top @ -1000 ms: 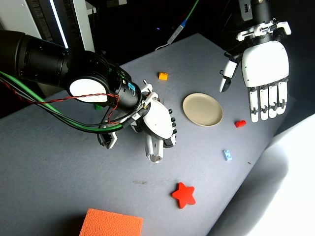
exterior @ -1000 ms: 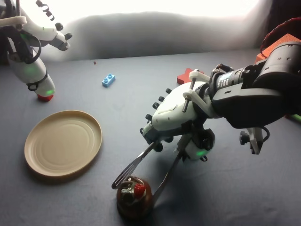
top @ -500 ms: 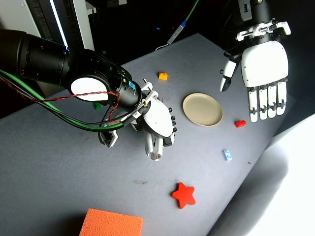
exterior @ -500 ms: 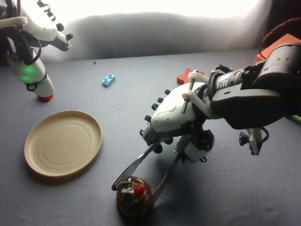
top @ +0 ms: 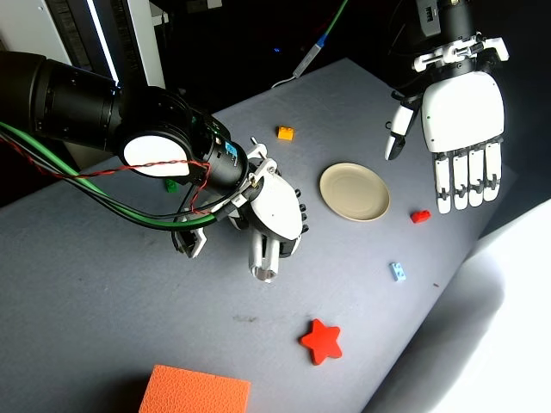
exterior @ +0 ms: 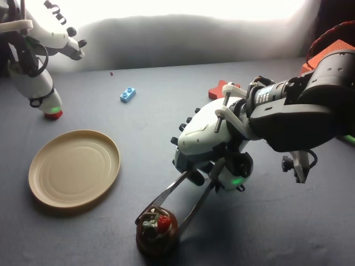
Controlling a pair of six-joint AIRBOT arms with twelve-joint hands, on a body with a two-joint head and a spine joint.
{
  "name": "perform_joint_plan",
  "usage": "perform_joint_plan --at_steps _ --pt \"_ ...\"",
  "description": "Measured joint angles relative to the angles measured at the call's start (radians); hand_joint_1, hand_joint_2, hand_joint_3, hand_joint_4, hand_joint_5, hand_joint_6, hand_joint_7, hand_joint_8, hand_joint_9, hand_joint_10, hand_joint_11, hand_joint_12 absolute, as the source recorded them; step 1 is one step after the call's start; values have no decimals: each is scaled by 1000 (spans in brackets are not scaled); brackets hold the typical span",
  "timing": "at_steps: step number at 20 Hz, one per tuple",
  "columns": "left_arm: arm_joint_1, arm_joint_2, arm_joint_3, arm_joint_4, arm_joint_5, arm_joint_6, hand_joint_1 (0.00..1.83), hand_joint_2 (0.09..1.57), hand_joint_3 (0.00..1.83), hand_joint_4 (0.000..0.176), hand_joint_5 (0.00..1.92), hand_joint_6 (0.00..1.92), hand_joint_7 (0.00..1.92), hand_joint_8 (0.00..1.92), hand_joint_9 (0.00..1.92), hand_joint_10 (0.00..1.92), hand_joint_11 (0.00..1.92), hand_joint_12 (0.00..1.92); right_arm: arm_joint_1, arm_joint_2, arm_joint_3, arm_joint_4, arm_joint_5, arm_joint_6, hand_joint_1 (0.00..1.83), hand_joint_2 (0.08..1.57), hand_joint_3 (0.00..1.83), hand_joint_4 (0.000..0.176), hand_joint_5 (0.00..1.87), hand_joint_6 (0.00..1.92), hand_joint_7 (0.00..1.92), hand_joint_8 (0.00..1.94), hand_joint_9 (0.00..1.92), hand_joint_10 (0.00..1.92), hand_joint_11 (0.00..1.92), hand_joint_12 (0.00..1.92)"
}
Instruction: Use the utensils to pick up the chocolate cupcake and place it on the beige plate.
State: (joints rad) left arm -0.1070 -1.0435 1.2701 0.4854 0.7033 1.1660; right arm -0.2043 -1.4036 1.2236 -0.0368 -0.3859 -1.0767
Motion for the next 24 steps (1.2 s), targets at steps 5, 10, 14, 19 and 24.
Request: perform_joint_plan --at_steps 5,10,14,19,24 --pt "0 0 0 0 1 0 444 1041 0 0 117 3 134 1 145 2 0 328 3 2 0 4 2 1 1348 1214 1 0 781 1072 730 1436 790 1612 792 1762" --pt "0 0 0 0 1 0 419 1044 0 0 100 0 129 0 136 0 0 288 60 16 -1 -11 1 28 1191 1231 0 0 790 1165 761 1536 784 1699 877 1789" --pt "1 0 -2 0 1 0 431 1037 0 0 106 2 148 4 153 6 0 330 94 15 -1 -5 -8 68 1202 1246 4 0 776 1161 718 1623 729 1857 809 1900" --pt "5 -1 -7 0 3 0 419 1053 1 0 106 5 139 3 140 2 0 298 137 -61 122 -9 -8 115 1186 1243 0 0 794 1175 711 1592 722 1805 882 1848" --pt "5 -14 -7 1 3 0 416 1051 0 0 110 2 135 2 125 0 0 250 146 -178 256 -7 -29 114 1329 1250 5 0 723 1213 640 1547 733 1648 860 1714"
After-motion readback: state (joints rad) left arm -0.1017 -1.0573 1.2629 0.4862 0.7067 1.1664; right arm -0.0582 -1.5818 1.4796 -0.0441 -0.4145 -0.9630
